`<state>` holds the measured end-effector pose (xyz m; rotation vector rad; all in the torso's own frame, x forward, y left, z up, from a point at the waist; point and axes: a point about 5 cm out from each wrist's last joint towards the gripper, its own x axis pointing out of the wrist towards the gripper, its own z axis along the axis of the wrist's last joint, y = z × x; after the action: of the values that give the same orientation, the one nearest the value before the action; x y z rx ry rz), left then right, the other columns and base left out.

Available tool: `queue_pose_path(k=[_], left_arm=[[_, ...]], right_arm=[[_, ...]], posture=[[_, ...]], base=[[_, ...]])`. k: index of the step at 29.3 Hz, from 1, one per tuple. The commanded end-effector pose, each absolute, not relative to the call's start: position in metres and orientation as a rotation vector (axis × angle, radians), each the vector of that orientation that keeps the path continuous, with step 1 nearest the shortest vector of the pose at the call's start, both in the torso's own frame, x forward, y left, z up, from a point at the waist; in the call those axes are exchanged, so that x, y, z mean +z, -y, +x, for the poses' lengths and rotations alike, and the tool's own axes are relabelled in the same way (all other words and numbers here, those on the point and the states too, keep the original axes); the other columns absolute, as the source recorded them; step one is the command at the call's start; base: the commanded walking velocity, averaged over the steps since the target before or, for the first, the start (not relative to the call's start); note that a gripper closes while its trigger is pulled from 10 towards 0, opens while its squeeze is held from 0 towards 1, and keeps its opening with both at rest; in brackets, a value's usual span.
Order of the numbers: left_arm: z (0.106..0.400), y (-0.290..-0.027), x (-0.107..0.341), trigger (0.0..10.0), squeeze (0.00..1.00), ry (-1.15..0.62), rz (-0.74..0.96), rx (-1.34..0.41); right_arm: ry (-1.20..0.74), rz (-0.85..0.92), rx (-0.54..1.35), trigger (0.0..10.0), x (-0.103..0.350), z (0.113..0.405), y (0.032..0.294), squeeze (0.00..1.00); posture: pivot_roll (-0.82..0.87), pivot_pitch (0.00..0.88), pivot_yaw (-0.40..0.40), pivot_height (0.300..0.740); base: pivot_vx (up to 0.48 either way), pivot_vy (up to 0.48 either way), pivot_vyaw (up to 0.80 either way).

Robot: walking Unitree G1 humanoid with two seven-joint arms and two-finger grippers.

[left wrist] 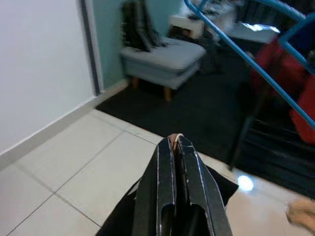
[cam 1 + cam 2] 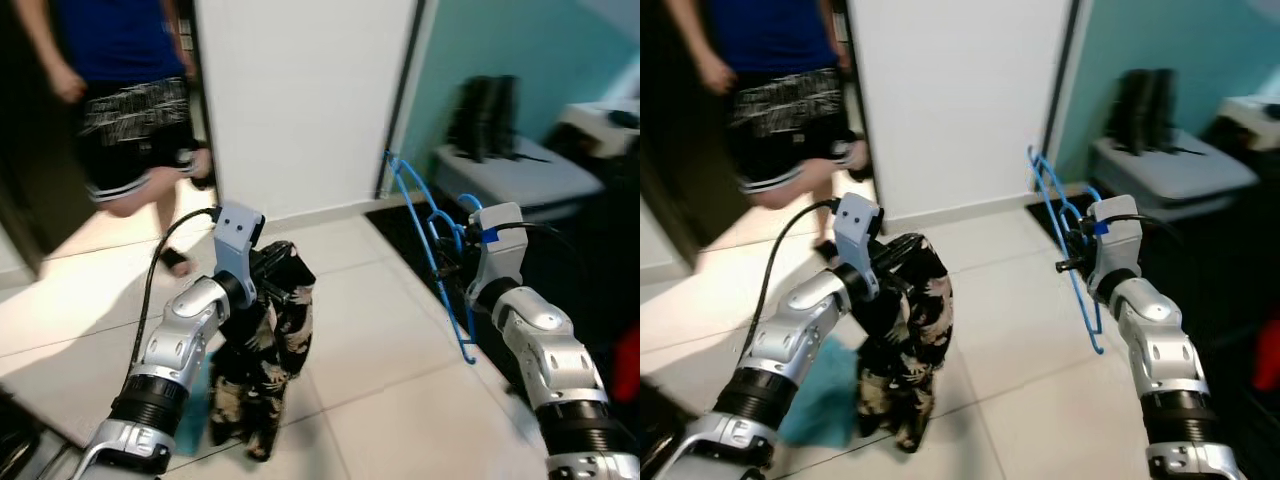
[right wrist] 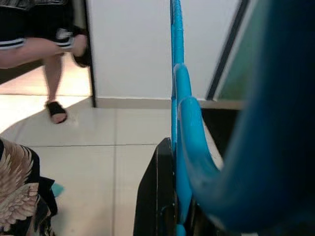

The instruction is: Hang hanger

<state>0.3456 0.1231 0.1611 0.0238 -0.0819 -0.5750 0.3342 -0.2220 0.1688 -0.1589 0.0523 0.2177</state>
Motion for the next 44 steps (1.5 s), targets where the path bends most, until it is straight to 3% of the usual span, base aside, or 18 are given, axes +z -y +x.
queue_pose_path(k=[1, 13, 25, 26, 28, 31, 34, 37, 44], left_arm=[[0.345, -0.124, 0.161, 10.0, 0.00, 0.089, 0.066, -0.583], [0.349, -0.122, 0.173, 10.0, 0.00, 0.140, 0.098, -0.610], [0.355, -0.113, 0.217, 10.0, 0.00, 0.284, 0.198, -0.705], [0.355, -0.110, 0.234, 10.0, 0.00, 0.343, 0.297, -0.753], [0.355, -0.110, 0.234, 10.0, 0.00, 0.343, 0.297, -0.753], [0.354, -0.105, 0.264, 10.0, 0.00, 0.459, 0.485, -0.827], [0.352, -0.102, 0.280, 10.0, 0.00, 0.530, 0.559, -0.868], [0.348, -0.101, 0.322, 10.0, 0.00, 0.675, 0.676, -0.942], [0.346, -0.108, 0.338, 10.0, 0.00, 0.700, 0.846, -0.969]], right_arm=[[-0.068, -0.144, 0.232, 10.0, 0.166, 0.335, 0.218, 0.00], [-0.068, -0.132, 0.231, 10.0, 0.162, 0.335, 0.219, 0.00], [-0.038, -0.107, 0.246, 10.0, 0.173, 0.338, 0.221, 0.00], [-0.030, -0.093, 0.246, 10.0, 0.175, 0.337, 0.223, 0.00], [-0.030, -0.093, 0.246, 10.0, 0.175, 0.337, 0.223, 0.00], [-0.017, -0.085, 0.261, 10.0, 0.180, 0.336, 0.227, 0.00], [-0.008, -0.081, 0.285, 10.0, 0.183, 0.335, 0.227, 0.00], [0.025, -0.084, 0.355, 10.0, 0.197, 0.332, 0.233, 0.00], [0.047, -0.097, 0.417, 10.0, 0.208, 0.321, 0.247, 0.00]], posture=[[-0.03, 0.000, -0.030, 0.740], [0.07, 0.000, -0.052, 0.740], [0.00, 0.000, -0.016, 0.740], [0.00, 0.000, -0.009, 0.740], [0.00, 0.000, -0.009, 0.740], [-0.01, 0.000, -0.004, 0.740], [-0.01, 0.000, -0.002, 0.740], [-0.02, 0.003, 0.013, 0.740], [-0.04, 0.008, 0.026, 0.740]], base=[[0.000, 0.000, -0.80], [0.000, 0.000, -0.80], [0.000, 0.000, -0.80], [0.000, 0.000, -0.80], [0.000, 0.000, -0.80], [0.000, 0.000, -0.80], [0.000, 0.000, -0.80], [0.000, 0.000, -0.80], [0.000, 0.000, -0.69]])
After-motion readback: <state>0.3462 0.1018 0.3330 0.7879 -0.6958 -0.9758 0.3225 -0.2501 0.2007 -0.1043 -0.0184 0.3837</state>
